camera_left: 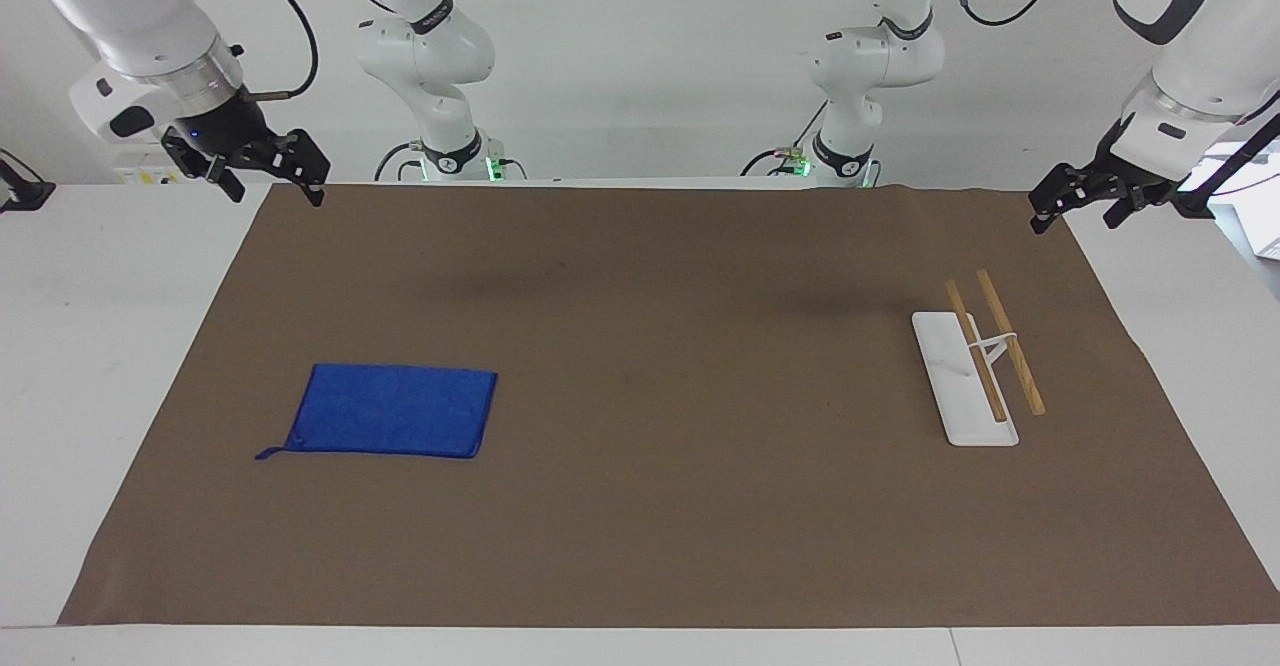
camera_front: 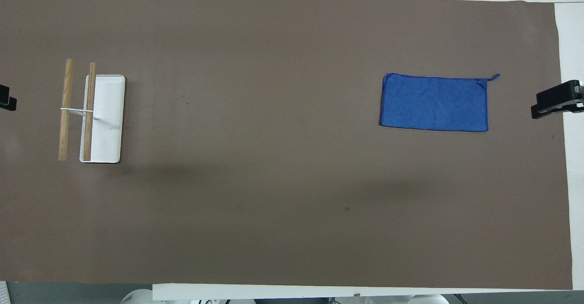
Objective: Right arm passes towel to left arm to hang
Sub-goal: 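Reach the right gripper down to the blue towel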
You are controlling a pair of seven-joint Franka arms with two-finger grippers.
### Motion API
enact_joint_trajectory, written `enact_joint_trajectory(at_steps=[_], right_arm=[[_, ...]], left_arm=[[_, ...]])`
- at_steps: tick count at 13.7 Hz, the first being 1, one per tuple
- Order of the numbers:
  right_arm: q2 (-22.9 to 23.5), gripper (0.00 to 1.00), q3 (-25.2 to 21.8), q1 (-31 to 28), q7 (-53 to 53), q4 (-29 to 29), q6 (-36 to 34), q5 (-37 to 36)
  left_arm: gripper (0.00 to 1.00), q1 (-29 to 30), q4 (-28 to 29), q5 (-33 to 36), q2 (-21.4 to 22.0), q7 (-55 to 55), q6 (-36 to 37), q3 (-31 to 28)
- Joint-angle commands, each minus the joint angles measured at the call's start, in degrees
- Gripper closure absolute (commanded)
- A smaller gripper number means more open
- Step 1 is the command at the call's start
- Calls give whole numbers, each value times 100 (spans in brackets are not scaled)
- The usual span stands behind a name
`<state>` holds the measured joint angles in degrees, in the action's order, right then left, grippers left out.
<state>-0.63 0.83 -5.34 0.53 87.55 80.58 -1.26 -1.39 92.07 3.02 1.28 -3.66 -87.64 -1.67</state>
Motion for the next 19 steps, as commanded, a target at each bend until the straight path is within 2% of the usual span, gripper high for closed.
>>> enact_joint_trajectory(at_steps=[1, 7, 8, 10, 11, 16, 19], right_arm=[[-121, 0, 5, -63, 210, 166, 55, 99], [-148, 0, 13, -2, 341, 235, 63, 108], [-252, 0, 48, 33, 299, 480, 342, 108], [-262, 0, 66, 68, -42, 1243, 1569, 117], [-62, 0, 66, 303, -166, 1377, 1923, 117], [1397, 0, 66, 525, -449, 1536, 3830, 117], [1785, 0, 66, 438, -405, 1958, 4605, 117]], left_arm=[[0, -2, 189, 85, 162, -21, 10, -9], [0, -2, 189, 85, 162, -21, 1, -9], [0, -2, 189, 85, 162, -21, 10, -9], [0, -11, 189, 85, 162, -21, 10, 0], [0, -2, 189, 85, 171, -21, 10, -9], [0, -2, 189, 85, 162, -21, 10, -9], [0, -2, 189, 85, 171, -21, -8, -9]])
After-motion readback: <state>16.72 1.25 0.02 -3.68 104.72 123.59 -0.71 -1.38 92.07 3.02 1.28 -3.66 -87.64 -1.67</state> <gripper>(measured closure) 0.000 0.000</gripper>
